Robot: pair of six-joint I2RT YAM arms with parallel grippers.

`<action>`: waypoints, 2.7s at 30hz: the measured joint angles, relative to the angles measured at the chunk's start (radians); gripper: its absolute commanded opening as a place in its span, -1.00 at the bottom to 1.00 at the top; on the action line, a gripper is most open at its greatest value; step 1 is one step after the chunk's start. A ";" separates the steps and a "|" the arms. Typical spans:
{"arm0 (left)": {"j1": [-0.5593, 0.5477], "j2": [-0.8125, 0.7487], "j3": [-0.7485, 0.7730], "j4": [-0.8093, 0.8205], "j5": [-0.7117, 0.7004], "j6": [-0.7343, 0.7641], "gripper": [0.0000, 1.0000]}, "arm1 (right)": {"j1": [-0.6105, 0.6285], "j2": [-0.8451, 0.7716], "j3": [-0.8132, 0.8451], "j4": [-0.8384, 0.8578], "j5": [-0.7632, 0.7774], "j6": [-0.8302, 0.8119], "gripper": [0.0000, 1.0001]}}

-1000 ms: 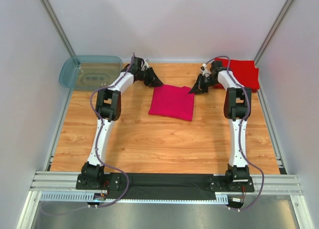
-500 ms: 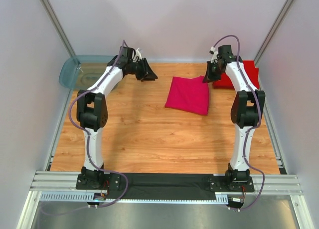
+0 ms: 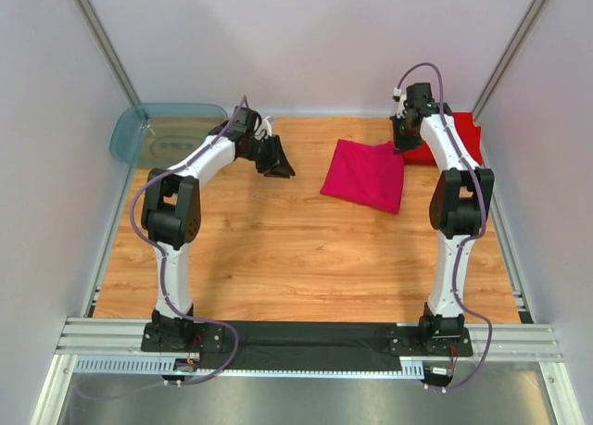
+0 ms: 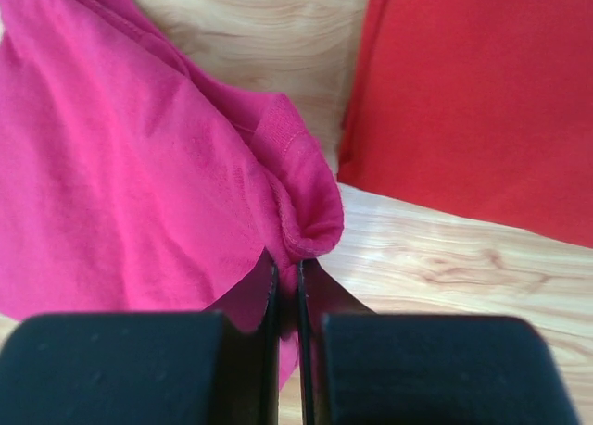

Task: Fold and stack the t-shirts
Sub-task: Neatly place the folded tshirt to the corner

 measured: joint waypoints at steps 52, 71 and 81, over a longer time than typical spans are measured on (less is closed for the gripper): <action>-0.152 0.000 -0.142 -0.031 -0.006 0.059 -0.40 | -0.158 0.056 0.325 0.208 0.192 -0.276 -0.99; -0.169 0.004 -0.062 -0.003 -0.003 0.001 -0.40 | -0.219 0.114 0.401 0.248 0.191 -0.233 -1.00; -0.188 0.068 -0.008 -0.005 -0.001 -0.009 -0.40 | -0.264 0.143 0.438 0.270 0.153 -0.211 -1.00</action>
